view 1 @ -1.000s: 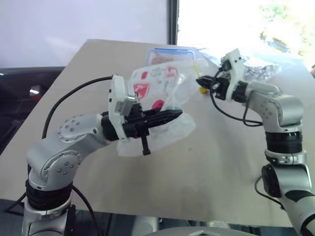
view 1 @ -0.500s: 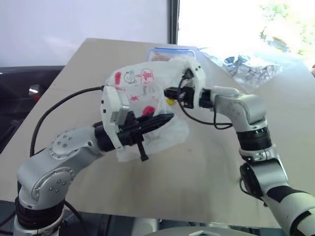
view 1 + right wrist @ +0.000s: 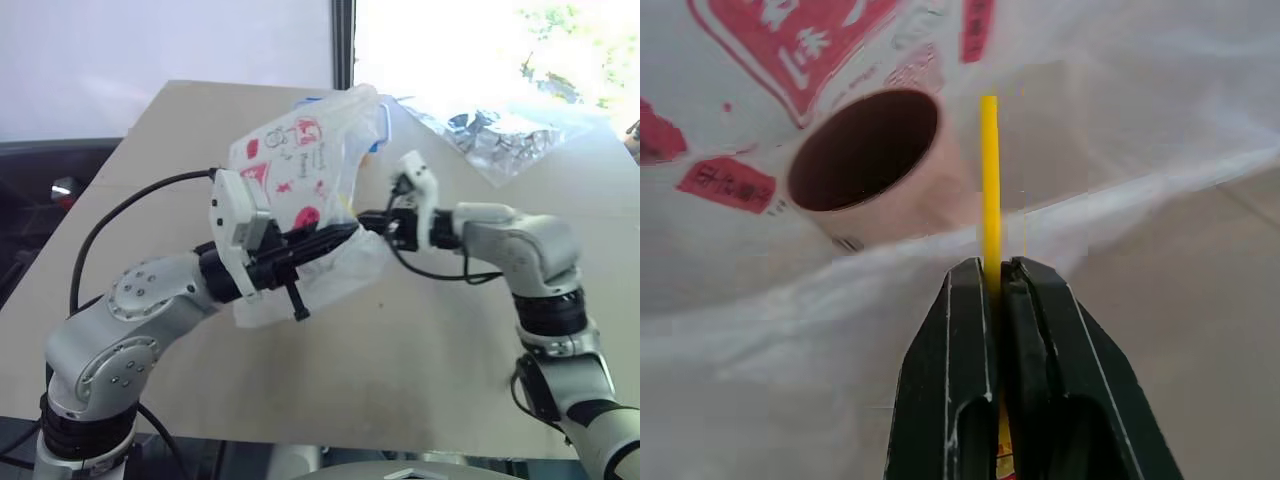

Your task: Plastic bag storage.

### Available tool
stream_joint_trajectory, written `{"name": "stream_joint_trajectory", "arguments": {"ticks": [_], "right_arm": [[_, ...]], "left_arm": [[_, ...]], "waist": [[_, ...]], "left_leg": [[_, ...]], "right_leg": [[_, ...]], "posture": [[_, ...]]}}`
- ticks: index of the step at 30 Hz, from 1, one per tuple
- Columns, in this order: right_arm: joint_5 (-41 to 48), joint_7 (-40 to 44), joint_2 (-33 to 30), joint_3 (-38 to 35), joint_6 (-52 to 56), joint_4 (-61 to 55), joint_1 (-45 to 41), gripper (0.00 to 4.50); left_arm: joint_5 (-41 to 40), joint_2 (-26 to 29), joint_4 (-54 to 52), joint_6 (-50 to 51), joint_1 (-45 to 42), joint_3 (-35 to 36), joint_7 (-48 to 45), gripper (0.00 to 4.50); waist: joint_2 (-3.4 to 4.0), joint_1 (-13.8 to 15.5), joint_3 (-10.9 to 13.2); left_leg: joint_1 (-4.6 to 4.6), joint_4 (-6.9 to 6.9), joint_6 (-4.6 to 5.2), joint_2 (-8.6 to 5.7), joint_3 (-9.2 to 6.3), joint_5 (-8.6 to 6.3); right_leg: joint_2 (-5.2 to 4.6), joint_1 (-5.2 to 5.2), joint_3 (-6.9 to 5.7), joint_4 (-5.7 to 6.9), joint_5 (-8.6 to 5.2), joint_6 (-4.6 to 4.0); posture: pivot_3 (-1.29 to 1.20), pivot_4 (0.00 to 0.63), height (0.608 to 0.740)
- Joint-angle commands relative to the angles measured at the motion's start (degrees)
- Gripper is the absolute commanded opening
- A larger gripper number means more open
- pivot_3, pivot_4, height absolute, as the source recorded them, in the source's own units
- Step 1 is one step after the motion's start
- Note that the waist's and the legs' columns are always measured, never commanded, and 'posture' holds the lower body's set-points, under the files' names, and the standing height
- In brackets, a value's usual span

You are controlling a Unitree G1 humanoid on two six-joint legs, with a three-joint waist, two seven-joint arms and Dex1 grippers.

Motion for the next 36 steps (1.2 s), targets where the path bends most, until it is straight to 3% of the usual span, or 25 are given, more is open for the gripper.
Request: {"name": "stream_joint_trajectory", "arguments": {"ticks": [1,3,6,11,16,19,22,28,36], "right_arm": [[-3.37,1.16,6.49,1.26,-10.94,12.24,-8.49,0.16],[-4.67,2.68,9.52,1.40,-15.86,18.48,-11.43,0.16],[-5.94,3.45,14.08,0.29,-22.26,26.65,-14.18,1.05],[-7.15,3.44,14.55,-1.01,-25.36,26.39,-13.77,3.37],[-7.96,5.47,8.58,-1.26,-25.97,17.25,-9.27,3.37],[-10.47,4.80,1.76,-1.67,-25.71,11.85,-6.67,3.37],[-13.73,2.46,-2.09,-2.10,-27.63,12.17,-6.57,3.37],[-27.13,-3.15,-3.78,2.04,-46.32,29.80,-14.08,3.37],[-26.37,-5.51,3.11,-3.92,-58.51,53.95,-26.89,3.37]], "left_arm": [[-2.06,1.10,-1.41,-0.54,0.71,1.00,-1.55,0.00],[-2.12,1.17,-1.78,-0.68,1.02,1.11,-1.20,0.00],[-2.59,1.21,-2.97,-0.78,2.15,1.74,0.01,0.00],[-3.19,0.85,-4.74,-1.34,4.99,3.27,2.48,0.00],[-2.21,0.13,-4.17,-2.45,5.03,2.80,3.47,0.00],[-3.11,-0.17,-3.28,-3.15,5.09,3.30,3.05,0.00],[-4.20,0.18,-2.88,-3.31,5.33,3.70,1.81,0.00],[-7.47,2.91,-2.64,-2.94,8.37,6.25,-3.15,0.00],[-10.47,5.60,-4.48,-3.04,13.35,9.30,-3.63,0.00]], "waist": [[0.00,0.05,0.00],[0.00,0.06,0.00],[-0.01,0.29,0.00],[-0.02,0.46,-0.01],[-0.02,0.38,0.00],[-0.01,0.24,0.00],[0.00,0.21,0.01],[0.04,-0.99,0.03],[0.09,-1.16,0.07]], "left_leg": [[-0.01,0.00,0.00,-0.02,0.00,0.00],[-0.03,0.00,0.00,-0.02,-0.01,0.00],[-0.06,-0.05,0.00,0.00,-0.05,0.00],[-0.23,-0.04,0.00,-0.08,-0.16,-0.01],[-0.21,-0.05,0.00,-0.07,-0.23,0.00],[-0.18,-0.05,0.00,-0.05,-0.21,0.00],[-0.16,-0.05,0.00,-0.05,-0.18,0.00],[-0.03,-0.08,-0.03,0.01,-0.03,0.02],[-0.07,-0.13,-0.04,0.04,0.09,0.02]], "right_leg": [[0.00,0.00,0.00,-0.01,0.00,0.00],[0.01,-0.03,0.00,-0.01,0.00,0.00],[-0.02,-0.04,-0.03,-0.04,0.00,0.00],[-0.28,-0.04,-0.07,-0.13,0.01,0.00],[-0.30,-0.03,-0.09,-0.10,0.00,0.00],[-0.27,-0.03,-0.06,-0.07,0.00,0.00],[-0.26,-0.03,-0.04,-0.07,0.00,0.00],[-0.15,-0.06,0.12,-0.03,0.00,0.00],[-0.16,-0.16,0.24,-0.05,0.00,-0.01]], "posture": [[0.00,0.150,0.740],[0.00,0.150,0.740],[0.00,0.150,0.740],[0.00,0.150,0.740],[0.00,0.150,0.740],[0.00,0.150,0.740],[0.00,0.150,0.740],[0.00,0.150,0.740],[0.00,0.150,0.740]]}}
